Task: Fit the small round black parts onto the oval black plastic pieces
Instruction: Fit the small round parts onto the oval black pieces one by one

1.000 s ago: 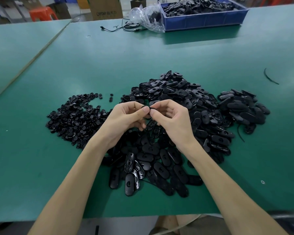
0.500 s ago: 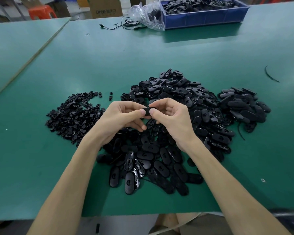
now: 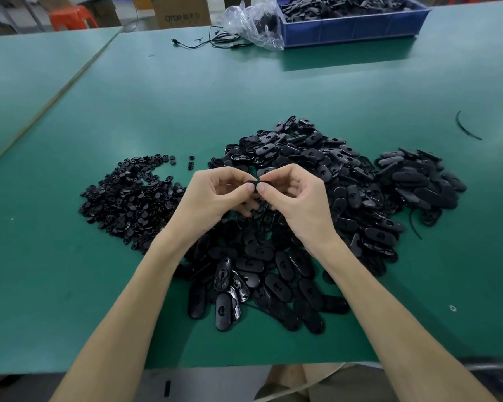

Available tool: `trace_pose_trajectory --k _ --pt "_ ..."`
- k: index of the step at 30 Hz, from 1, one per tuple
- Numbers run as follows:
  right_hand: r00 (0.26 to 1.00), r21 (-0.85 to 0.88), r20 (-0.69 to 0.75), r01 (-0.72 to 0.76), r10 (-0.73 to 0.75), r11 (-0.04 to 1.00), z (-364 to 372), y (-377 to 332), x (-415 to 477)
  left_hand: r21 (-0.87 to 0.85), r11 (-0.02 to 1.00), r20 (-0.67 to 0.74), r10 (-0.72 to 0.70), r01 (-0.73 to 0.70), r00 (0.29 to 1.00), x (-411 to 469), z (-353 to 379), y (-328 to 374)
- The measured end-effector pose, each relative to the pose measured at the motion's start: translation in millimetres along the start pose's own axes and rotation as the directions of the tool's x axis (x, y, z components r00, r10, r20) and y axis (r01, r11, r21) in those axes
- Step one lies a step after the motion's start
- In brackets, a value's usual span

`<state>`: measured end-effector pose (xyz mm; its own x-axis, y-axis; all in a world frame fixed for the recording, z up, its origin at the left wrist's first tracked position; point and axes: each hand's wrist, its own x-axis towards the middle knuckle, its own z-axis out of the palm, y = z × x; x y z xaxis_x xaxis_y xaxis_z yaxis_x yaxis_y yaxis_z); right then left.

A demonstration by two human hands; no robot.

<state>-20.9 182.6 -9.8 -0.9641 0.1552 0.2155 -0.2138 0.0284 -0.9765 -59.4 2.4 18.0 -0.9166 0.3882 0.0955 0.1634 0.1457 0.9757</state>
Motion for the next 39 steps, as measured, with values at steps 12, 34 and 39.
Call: trace_pose_trajectory --k 12,34,39 --pt "1.000 0.143 -0.016 -0.023 0.026 0.989 2.2 -3.0 -1.6 -0.134 0.991 -0.124 -0.045 0.029 0.991 0.6 16.8 -1.6" --pt "0.996 0.016 -0.087 -0.009 0.010 1.000 1.3 -3.5 -0.7 0.191 0.971 -0.129 0.168 -0.142 0.977 -0.9 22.9 -4.3" --pt "0.997 0.030 -0.072 -0.027 0.029 0.999 3.8 -1.9 -1.1 0.109 0.988 -0.147 0.122 -0.107 0.982 0.2 20.1 -4.4"
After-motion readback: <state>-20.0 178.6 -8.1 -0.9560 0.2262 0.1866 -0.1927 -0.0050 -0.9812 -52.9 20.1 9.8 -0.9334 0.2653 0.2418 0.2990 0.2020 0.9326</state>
